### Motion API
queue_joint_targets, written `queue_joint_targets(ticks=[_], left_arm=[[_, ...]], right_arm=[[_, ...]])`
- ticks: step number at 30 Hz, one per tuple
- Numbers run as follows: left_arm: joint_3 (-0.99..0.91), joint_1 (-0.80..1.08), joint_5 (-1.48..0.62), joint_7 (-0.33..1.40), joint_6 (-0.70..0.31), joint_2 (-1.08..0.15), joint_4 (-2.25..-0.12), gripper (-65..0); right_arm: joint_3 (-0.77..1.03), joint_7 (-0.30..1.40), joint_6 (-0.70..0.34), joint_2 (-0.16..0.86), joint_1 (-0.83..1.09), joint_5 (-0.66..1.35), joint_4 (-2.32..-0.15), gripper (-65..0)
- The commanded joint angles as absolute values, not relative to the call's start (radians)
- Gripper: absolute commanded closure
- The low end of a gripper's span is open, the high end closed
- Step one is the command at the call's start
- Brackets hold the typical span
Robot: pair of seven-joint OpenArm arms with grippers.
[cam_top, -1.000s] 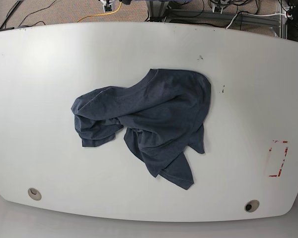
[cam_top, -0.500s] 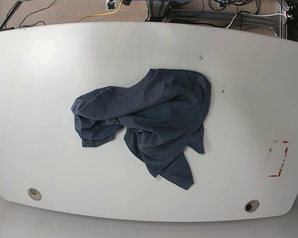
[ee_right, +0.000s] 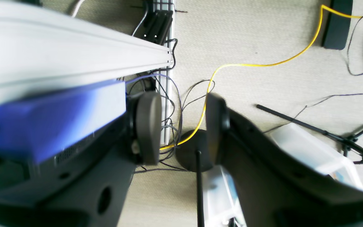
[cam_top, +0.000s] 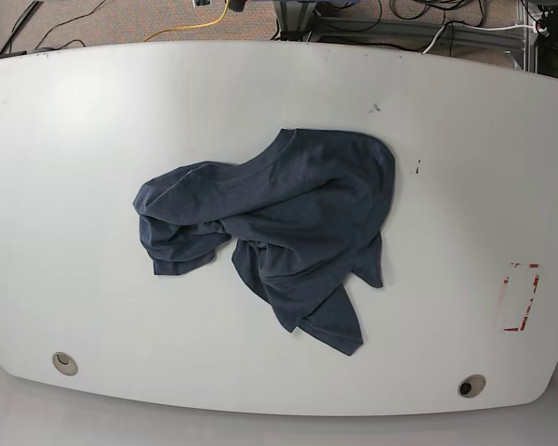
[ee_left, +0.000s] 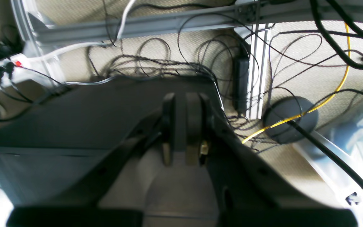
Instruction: Layout the t-shirt on the table in an organized manner, then fold the t-shirt properly
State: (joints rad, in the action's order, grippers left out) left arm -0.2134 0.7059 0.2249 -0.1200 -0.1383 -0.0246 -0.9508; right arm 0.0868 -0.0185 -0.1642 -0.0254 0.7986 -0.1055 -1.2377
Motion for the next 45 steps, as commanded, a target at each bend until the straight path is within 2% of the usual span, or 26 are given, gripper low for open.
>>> queue_joint_targets(ticks=[1,29,39,45], left_arm=[[-0.214,0.762,0.213,-0.128,-0.137,-0.025,-1.018,-3.9],[-0.219,1.089,0.137,-0.128,-0.137,-0.024,-1.600,-3.8],[-0.222,1.150,0.076,-0.127,-0.137,-0.024,-1.745,-3.8],[-0.248,1.184,0.015,-0.124,-0.137,-0.024,-1.847,-3.8]], right_arm=[[0.088,-0.031,-0.171,-0.024,0.851,-0.101,-1.290,-21.6],[0.125,-0.030,-0.171,-0.008,1.193,-0.099,-1.808,-21.6],[0.133,-0.030,-0.171,-0.010,1.271,-0.097,-1.995,-21.6],[0.131,-0.033,-0.171,-0.008,1.273,-0.099,-2.025,-21.6]])
